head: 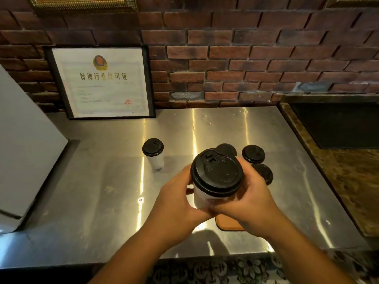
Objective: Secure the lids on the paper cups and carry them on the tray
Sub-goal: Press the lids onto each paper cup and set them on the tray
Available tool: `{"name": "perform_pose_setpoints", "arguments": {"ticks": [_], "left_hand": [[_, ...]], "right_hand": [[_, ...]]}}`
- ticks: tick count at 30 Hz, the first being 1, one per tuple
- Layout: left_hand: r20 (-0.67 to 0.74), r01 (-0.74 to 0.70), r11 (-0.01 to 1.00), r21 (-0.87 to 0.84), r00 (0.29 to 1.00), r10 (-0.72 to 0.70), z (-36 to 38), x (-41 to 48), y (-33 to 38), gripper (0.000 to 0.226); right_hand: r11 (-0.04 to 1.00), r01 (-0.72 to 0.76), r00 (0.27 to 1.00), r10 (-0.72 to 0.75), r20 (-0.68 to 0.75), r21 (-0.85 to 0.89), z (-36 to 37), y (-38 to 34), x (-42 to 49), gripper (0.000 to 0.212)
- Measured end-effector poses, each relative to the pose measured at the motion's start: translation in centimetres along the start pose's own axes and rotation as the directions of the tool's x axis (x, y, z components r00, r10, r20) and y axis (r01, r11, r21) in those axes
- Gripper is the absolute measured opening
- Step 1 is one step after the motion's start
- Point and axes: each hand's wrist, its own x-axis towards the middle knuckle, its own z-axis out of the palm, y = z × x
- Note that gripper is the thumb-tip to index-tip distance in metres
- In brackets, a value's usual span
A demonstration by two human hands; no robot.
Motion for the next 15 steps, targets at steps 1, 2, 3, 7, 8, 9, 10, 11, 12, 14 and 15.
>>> {"name": "perform_pose_setpoints", "arguments": {"ticks": [1, 2, 3, 7, 8, 9, 10, 11, 12, 14, 15], "left_hand": [[0.044, 0.023, 1.0, 0.005, 0.999, -0.023, 0.3, 0.0, -0.8, 0.089], [0.099, 0.055, 0.998, 0.008, 0.994, -0.056, 0.6, 0.0, -1.7, 0.099], [0.156, 0.098, 0.995, 0.011, 0.983, -0.098, 0.8, -0.1, -2.8, 0.11], [0.297, 0.299, 0.95, 0.094, 0.902, -0.313, 1.4, -1.3, -7.5, 0.113], [0.299, 0.344, 0.931, 0.123, 0.882, -0.365, 1.5, -1.7, -8.9, 0.105], [0.283, 0.386, 0.91, 0.15, 0.865, -0.414, 1.6, -2.0, -10.3, 0.1], [0.255, 0.423, 0.888, 0.182, 0.851, -0.458, 1.6, -2.4, -11.9, 0.098], [0.217, 0.454, 0.861, 0.228, 0.838, -0.5, 1.6, -2.8, -13.6, 0.098], [0.176, 0.481, 0.828, 0.289, 0.823, -0.54, 1.5, -3.2, -15.2, 0.098], [0.086, 0.515, 0.745, 0.423, 0.796, -0.599, 1.3, -3.8, -18.2, 0.094], [0.043, 0.52, 0.703, 0.485, 0.789, -0.613, 1.3, -4.1, -19.4, 0.092]], "right_hand": [[1.0, -0.023, 1.0, 0.023, -0.008, -0.016, -0.3, 0.9, -0.4, 0.086], [0.998, -0.048, 0.999, 0.047, -0.014, -0.04, -0.7, 1.8, -0.8, 0.086], [0.995, -0.072, 0.997, 0.071, -0.02, -0.065, -1.1, 2.7, -1.3, 0.087], [0.977, -0.172, 0.984, 0.165, -0.066, -0.122, -2.9, 6.8, -3.1, 0.094], [0.972, -0.19, 0.98, 0.179, -0.086, -0.139, -3.2, 7.7, -3.4, 0.094], [0.966, -0.204, 0.976, 0.189, -0.105, -0.157, -3.6, 8.7, -3.7, 0.093], [0.96, -0.22, 0.972, 0.201, -0.122, -0.171, -4.0, 9.7, -3.9, 0.092], [0.954, -0.244, 0.965, 0.222, -0.137, -0.174, -4.4, 10.7, -4.2, 0.092], [0.947, -0.274, 0.957, 0.251, -0.149, -0.17, -4.7, 11.7, -4.4, 0.092], [0.93, -0.329, 0.939, 0.304, -0.158, -0.164, -5.4, 13.7, -4.6, 0.091], [0.92, -0.353, 0.931, 0.329, -0.157, -0.167, -5.7, 14.6, -4.7, 0.091]]}}
